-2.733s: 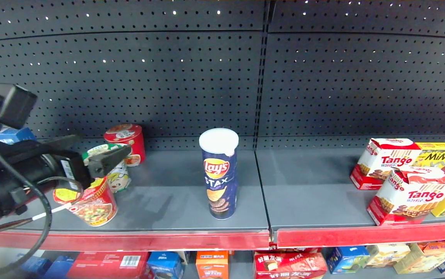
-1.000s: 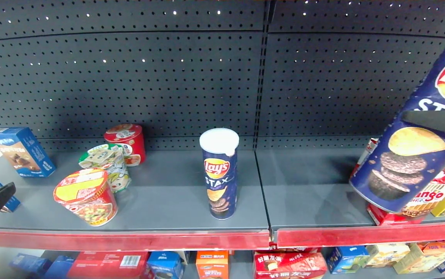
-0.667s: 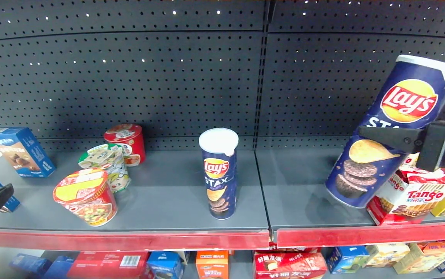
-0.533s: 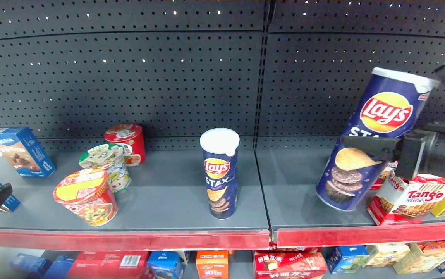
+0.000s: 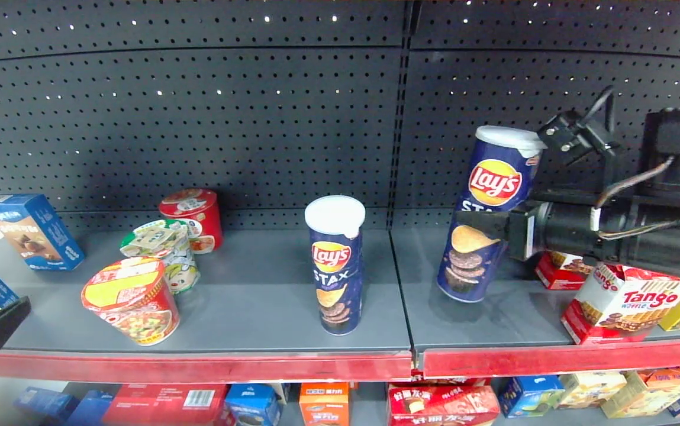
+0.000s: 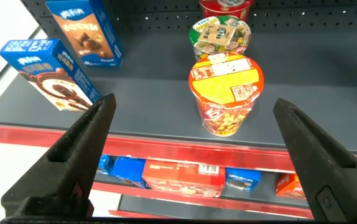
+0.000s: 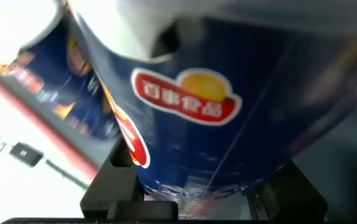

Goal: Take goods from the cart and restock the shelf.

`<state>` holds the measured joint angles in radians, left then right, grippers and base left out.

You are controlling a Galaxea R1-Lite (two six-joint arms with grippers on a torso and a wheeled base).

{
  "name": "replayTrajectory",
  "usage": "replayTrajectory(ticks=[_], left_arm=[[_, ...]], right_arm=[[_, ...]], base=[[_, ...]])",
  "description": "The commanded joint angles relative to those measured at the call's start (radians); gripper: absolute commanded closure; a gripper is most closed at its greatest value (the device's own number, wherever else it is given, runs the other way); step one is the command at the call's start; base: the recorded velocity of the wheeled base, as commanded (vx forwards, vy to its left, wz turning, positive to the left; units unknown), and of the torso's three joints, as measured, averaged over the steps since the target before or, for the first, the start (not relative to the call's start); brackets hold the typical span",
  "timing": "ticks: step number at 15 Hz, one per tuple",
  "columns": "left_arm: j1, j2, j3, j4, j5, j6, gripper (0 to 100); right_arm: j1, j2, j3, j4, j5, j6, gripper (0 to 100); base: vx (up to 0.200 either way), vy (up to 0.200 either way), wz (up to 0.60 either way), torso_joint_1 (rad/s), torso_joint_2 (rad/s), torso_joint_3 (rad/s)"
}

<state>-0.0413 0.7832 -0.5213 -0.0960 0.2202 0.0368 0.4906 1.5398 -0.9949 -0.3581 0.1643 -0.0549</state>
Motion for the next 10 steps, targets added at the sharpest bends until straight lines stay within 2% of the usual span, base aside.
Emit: replayTrajectory(ticks=[1,4,10], left_arm=[[0.000,0.005,0.003,-0.001,0.001,-0.002,0],[0.000,0.007,0.004,-0.001,0.001,0.000,0],[-0.002,0.013,0.006,-0.001,-0.002,0.000,0]], right_arm=[[-0.003,0.143,-0.044,-0.078,0.000,-0.005,100],[-0.001,0.210,-0.100,-0.082,0.000,-0.006,100],[0.037,0.402,-0.332,-0.084,0.008,-0.005,100]], base=[[0.000,0.000,0.00,0.000,0.00,0.000],[0.000,0.000,0.00,0.000,0.00,0.000],[0.000,0.000,0.00,0.000,0.00,0.000]])
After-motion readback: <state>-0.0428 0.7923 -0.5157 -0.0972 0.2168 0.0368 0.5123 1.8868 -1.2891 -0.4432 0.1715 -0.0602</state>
